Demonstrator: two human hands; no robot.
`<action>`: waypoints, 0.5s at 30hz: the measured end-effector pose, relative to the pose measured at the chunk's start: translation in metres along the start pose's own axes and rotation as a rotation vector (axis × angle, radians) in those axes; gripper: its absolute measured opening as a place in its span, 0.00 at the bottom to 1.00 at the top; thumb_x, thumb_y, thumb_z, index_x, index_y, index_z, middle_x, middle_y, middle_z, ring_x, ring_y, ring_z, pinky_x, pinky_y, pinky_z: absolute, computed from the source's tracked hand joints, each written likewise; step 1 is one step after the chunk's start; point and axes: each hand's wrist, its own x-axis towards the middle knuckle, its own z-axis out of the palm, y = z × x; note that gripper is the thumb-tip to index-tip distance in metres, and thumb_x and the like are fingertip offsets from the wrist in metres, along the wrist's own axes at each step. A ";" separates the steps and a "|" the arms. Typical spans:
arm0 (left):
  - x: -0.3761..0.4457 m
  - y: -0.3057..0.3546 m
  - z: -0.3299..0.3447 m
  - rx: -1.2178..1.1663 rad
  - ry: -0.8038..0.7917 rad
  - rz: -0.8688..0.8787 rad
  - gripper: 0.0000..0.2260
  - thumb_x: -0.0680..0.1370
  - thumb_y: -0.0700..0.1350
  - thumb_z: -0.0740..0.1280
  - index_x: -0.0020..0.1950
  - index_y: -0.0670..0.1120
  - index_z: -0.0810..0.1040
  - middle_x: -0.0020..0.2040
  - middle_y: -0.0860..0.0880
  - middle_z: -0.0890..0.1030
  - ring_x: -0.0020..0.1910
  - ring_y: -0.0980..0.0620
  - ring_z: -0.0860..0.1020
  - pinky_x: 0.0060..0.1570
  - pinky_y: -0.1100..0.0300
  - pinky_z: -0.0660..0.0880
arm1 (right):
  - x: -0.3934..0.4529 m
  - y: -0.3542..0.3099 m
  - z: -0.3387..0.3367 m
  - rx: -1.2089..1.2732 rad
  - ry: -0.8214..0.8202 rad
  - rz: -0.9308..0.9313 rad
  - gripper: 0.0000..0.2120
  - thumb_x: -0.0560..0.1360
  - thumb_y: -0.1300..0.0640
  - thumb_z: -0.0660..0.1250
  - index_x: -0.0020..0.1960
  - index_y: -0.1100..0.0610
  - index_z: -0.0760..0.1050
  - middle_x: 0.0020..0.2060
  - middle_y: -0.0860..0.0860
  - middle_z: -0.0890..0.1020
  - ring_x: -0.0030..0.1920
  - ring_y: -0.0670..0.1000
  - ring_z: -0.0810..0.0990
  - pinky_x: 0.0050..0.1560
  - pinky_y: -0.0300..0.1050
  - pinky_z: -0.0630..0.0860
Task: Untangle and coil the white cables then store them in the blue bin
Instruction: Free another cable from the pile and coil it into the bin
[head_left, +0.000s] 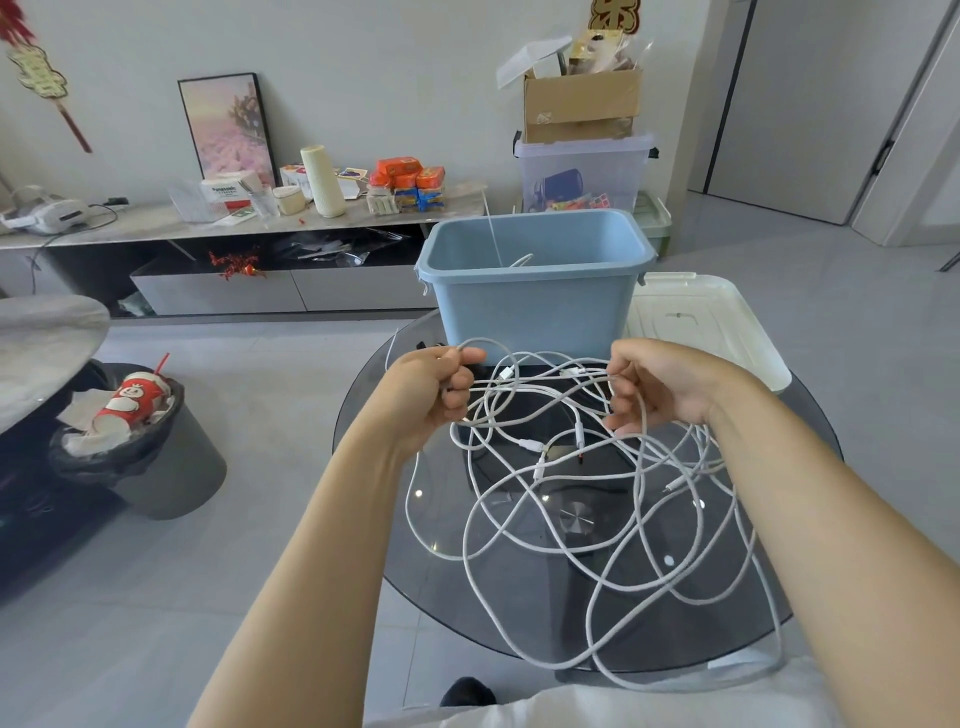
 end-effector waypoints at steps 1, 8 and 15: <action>-0.001 0.000 0.000 0.038 0.014 0.004 0.13 0.83 0.39 0.52 0.48 0.40 0.75 0.25 0.53 0.69 0.21 0.57 0.64 0.23 0.67 0.63 | 0.001 0.000 0.001 0.037 0.014 0.001 0.15 0.73 0.57 0.57 0.28 0.56 0.66 0.23 0.49 0.71 0.30 0.51 0.78 0.44 0.46 0.76; -0.007 -0.010 0.028 0.207 -0.061 0.000 0.13 0.84 0.39 0.50 0.49 0.39 0.74 0.34 0.46 0.82 0.33 0.50 0.83 0.39 0.60 0.79 | -0.003 -0.013 0.051 0.176 0.413 -0.304 0.13 0.79 0.58 0.59 0.45 0.61 0.80 0.24 0.47 0.70 0.20 0.42 0.63 0.23 0.34 0.63; -0.006 -0.005 0.047 -0.123 -0.033 -0.031 0.15 0.83 0.37 0.51 0.45 0.38 0.75 0.28 0.50 0.81 0.27 0.56 0.80 0.29 0.65 0.77 | -0.015 -0.012 0.097 -0.443 0.614 -0.795 0.13 0.79 0.59 0.58 0.56 0.60 0.80 0.43 0.54 0.74 0.46 0.56 0.75 0.49 0.49 0.70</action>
